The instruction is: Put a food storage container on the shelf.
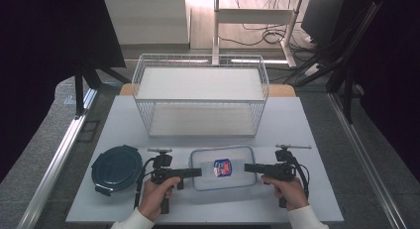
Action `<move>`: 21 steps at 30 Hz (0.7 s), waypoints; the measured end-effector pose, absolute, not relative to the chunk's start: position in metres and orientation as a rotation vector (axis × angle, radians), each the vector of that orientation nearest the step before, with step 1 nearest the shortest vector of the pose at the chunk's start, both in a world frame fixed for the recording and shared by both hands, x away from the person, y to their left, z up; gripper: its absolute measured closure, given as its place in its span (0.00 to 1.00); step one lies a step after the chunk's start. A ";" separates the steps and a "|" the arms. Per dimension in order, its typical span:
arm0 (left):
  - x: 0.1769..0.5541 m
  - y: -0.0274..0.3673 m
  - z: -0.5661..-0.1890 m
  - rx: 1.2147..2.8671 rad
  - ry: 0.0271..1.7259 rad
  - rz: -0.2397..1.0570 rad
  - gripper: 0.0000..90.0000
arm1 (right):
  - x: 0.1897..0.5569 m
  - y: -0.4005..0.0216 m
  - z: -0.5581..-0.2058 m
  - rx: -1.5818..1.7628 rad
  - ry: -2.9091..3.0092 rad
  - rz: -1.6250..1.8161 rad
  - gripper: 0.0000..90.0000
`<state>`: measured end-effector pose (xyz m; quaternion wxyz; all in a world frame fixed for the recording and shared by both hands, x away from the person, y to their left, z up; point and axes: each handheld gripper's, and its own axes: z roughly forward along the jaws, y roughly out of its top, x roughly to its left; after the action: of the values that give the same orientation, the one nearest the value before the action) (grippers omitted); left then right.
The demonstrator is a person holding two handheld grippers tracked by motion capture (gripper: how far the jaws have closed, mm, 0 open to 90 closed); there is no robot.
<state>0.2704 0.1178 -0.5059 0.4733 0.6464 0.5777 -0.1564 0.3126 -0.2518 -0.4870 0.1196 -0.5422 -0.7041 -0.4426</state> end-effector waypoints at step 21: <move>0.272 0.122 -0.478 1.601 1.336 -0.336 0.52 | 0.303 -0.251 -0.459 -1.550 -2.123 -1.392 0.51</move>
<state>0.2716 0.1220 -0.4779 0.4923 0.6600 0.5504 -0.1383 0.3029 -0.2511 -0.4589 0.0832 -0.5193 -0.7113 -0.4663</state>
